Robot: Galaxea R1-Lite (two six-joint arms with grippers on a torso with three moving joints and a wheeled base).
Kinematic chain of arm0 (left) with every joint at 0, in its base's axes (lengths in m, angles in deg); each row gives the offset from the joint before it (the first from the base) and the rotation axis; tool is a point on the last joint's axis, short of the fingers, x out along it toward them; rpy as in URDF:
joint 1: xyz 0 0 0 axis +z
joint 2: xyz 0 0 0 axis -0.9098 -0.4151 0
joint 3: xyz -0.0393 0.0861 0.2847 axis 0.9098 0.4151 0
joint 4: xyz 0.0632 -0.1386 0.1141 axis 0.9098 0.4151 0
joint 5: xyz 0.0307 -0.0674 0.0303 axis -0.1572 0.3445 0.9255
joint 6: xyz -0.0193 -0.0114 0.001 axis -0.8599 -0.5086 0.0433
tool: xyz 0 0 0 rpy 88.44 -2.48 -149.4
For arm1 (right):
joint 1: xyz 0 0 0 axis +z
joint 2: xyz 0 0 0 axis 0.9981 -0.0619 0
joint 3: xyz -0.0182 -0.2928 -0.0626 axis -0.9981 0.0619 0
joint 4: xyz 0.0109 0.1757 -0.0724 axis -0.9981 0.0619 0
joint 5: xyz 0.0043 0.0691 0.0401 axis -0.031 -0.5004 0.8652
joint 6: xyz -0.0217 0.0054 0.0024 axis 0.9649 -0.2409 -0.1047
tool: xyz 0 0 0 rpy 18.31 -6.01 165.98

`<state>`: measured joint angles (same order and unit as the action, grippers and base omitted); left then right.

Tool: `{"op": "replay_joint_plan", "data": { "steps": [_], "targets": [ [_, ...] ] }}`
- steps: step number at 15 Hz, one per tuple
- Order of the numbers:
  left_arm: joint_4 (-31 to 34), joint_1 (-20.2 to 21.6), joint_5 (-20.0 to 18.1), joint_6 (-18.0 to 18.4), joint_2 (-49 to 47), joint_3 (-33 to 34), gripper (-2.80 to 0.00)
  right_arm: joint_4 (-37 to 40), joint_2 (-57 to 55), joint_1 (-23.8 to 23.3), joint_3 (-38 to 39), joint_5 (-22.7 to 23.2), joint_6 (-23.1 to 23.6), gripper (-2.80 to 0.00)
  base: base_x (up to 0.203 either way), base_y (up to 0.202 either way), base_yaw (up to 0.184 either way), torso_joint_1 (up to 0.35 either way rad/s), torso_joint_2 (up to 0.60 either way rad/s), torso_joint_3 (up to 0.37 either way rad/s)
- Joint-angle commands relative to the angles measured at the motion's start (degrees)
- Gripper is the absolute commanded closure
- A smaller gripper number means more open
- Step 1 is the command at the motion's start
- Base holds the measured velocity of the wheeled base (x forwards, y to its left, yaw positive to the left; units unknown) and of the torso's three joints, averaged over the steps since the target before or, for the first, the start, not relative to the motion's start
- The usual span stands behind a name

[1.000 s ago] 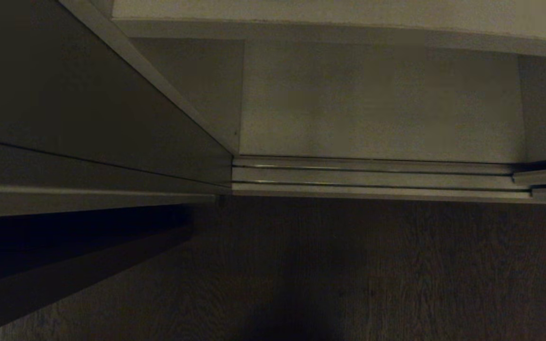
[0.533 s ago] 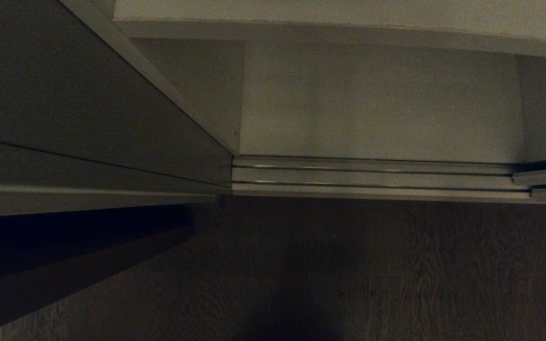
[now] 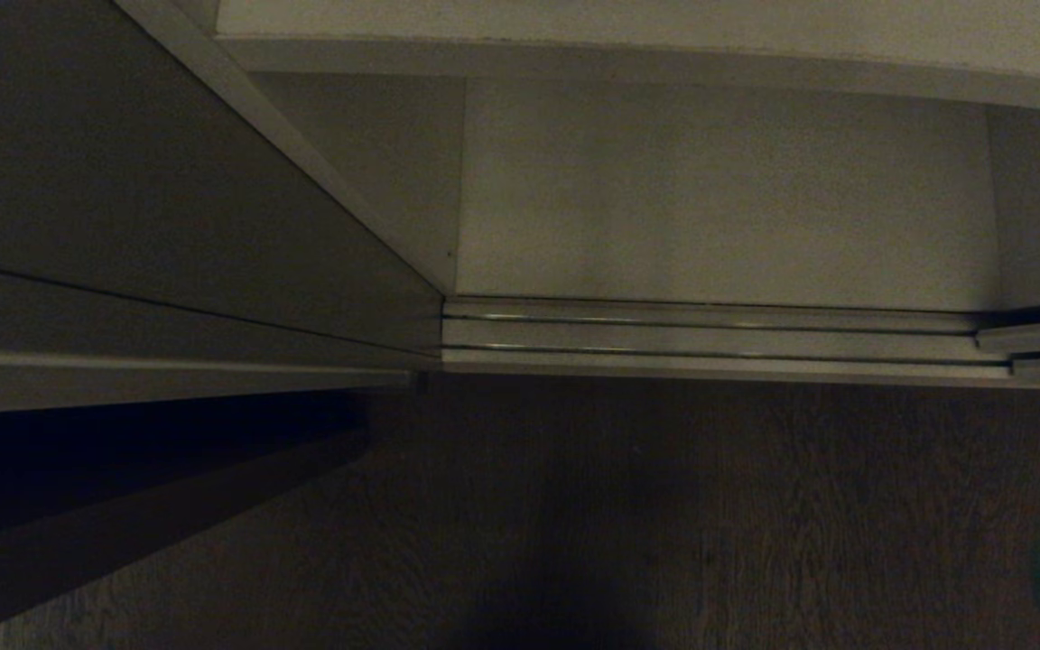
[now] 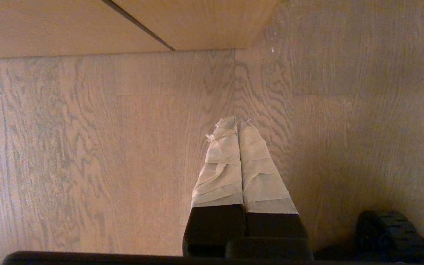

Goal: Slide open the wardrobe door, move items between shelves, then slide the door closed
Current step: Place the green doll on the higher shelf

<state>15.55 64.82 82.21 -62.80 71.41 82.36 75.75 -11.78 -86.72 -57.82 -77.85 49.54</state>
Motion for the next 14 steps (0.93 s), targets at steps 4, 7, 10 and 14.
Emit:
{"op": "replay_joint_plan", "data": {
  "steps": [4, 7, 10, 14],
  "targets": [
    [0.0, 0.0, 0.0, 0.1, -0.1, 0.0, 0.00, 0.1, -0.3, 0.0, 0.1, 0.0, -1.3, 0.00, 0.000, 0.000, 0.000, 0.000, 0.00, 0.000],
    [0.0, 0.0, 0.0, 0.1, 0.0, 0.0, 0.00, 0.1, -0.3, 0.0, 0.1, 0.0, -1.3, 0.00, 0.000, 0.000, 0.000, 0.000, 0.00, 0.000],
    [0.1, 0.0, 0.0, 0.0, 0.0, 0.0, 0.00, 0.1, -0.3, 0.0, 0.1, 0.0, -1.3, 0.00, 0.000, 0.000, 0.000, 0.000, 0.00, 0.000],
    [0.0, 0.0, 0.0, 0.3, -0.1, 0.0, 0.00, 0.1, -0.3, 0.0, 0.1, 0.0, -1.3, 0.00, 0.000, 0.000, 0.000, 0.000, 0.00, 0.000]
  ]
}}
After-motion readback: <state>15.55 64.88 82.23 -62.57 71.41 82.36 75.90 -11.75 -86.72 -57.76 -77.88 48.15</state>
